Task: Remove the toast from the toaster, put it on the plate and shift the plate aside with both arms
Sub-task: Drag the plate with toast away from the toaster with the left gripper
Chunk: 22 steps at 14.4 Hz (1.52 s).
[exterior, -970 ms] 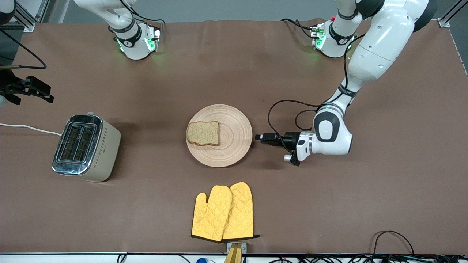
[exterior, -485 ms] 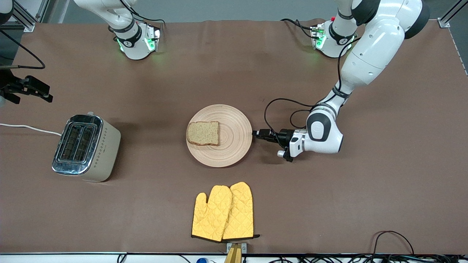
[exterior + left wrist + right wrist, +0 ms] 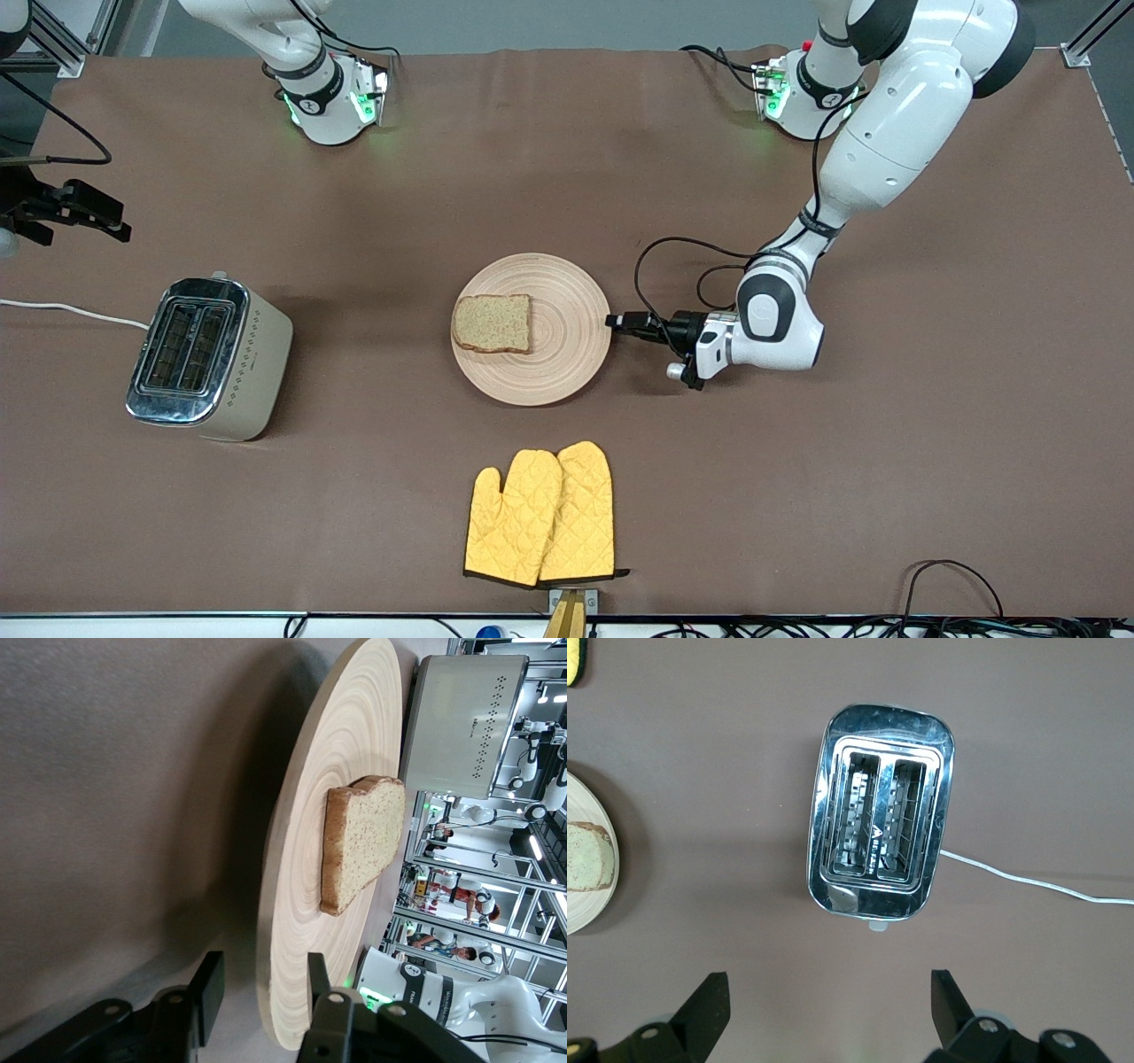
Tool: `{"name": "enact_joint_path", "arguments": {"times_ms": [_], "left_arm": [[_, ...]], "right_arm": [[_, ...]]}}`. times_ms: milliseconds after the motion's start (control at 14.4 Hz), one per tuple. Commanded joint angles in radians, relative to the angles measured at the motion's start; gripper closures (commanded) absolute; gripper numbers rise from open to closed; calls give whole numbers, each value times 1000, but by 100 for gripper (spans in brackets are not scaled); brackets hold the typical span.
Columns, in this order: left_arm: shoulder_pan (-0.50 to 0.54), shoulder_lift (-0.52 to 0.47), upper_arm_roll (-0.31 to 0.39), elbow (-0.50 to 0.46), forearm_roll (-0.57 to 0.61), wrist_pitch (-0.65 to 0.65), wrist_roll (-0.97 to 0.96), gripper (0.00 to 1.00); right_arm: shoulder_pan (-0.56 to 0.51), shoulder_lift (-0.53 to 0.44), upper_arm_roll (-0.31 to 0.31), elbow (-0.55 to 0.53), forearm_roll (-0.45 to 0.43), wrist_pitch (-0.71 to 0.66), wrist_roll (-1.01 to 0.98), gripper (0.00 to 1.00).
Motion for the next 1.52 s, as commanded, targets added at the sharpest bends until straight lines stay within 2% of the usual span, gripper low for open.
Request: {"name": "enact_joint_path", "arguments": {"times_ms": [0, 208, 485, 554, 1108, 1455], "left_arm": [[-18, 16, 0, 14, -39, 28, 19, 60], [-27, 26, 0, 20, -39, 45, 19, 67], [-25, 23, 0, 20, -33, 49, 19, 95], [-25, 19, 2, 21, -27, 49, 18, 99], [27, -39, 14, 28, 7, 40, -23, 100], [119, -154, 13, 28, 225, -4, -235, 100]], "right_arm": [[-4, -18, 1, -3, -16, -23, 14, 0], [-5, -32, 0, -9, -16, -24, 14, 0], [-13, -33, -5, -9, -16, -20, 13, 0], [-15, -33, -5, -8, -15, -20, 13, 0], [-15, -33, -7, -8, -10, -20, 11, 0], [-16, -32, -7, -8, -7, -18, 13, 0]]}}
